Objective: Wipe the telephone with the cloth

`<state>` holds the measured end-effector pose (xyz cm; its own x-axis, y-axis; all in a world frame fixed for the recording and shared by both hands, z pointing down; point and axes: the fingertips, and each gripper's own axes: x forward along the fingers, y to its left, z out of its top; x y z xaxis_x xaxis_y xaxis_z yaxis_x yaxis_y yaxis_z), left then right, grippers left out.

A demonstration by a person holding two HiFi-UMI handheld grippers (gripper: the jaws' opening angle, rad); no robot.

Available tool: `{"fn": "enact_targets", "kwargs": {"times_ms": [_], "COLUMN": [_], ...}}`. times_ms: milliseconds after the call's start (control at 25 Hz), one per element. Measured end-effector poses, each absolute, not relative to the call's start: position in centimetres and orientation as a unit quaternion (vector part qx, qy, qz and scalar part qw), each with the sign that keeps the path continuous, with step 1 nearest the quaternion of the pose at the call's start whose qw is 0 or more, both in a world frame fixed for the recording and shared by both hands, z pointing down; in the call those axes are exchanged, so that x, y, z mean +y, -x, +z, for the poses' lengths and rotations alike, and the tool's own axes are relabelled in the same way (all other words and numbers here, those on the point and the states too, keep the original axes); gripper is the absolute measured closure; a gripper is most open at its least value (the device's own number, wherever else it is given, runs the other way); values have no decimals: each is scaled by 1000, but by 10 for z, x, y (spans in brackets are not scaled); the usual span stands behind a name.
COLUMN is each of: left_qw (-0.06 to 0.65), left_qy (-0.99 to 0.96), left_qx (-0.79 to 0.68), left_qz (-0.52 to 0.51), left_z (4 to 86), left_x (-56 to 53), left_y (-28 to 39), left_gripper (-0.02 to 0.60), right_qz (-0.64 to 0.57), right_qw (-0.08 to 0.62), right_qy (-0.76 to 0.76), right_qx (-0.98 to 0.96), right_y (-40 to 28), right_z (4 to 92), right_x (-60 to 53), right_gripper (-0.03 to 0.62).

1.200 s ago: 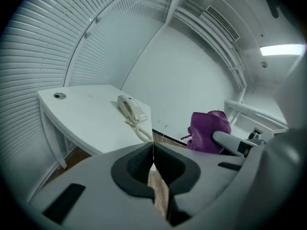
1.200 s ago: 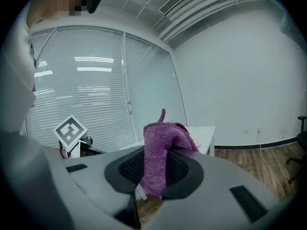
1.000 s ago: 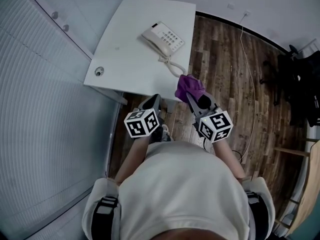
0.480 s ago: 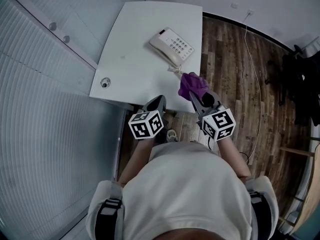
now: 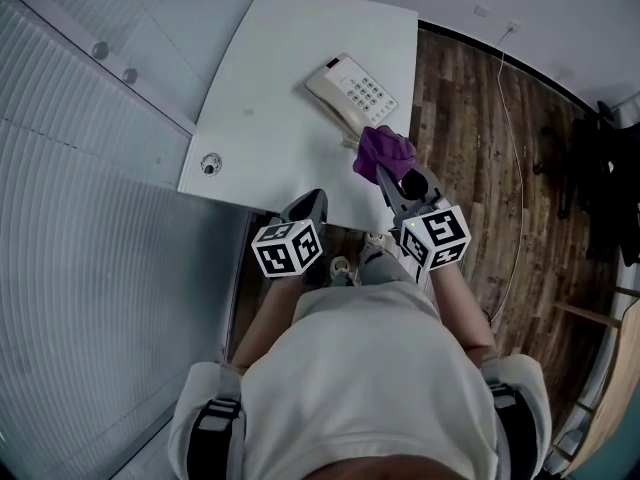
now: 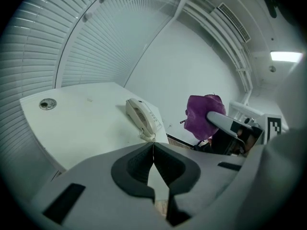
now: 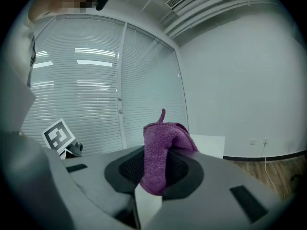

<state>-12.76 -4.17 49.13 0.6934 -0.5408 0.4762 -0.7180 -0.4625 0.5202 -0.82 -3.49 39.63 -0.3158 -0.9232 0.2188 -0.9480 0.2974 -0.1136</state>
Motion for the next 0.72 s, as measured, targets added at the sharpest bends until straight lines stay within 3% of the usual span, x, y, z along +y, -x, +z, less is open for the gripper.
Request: {"fn": "enact_targets", "kwargs": {"times_ms": [720], "left_qw": [380], "left_qy": [-799], "left_qx": [-456], "left_qz": [92], "left_z": [496], "left_x": [-111], "left_y": [90], "left_gripper": [560], "right_qz": [81], "right_qw": [67], "right_qy": [-500], "right_qx": [-859], "right_y": [-27], "right_z": [389], "right_x": [-160], "right_gripper": [511]}}
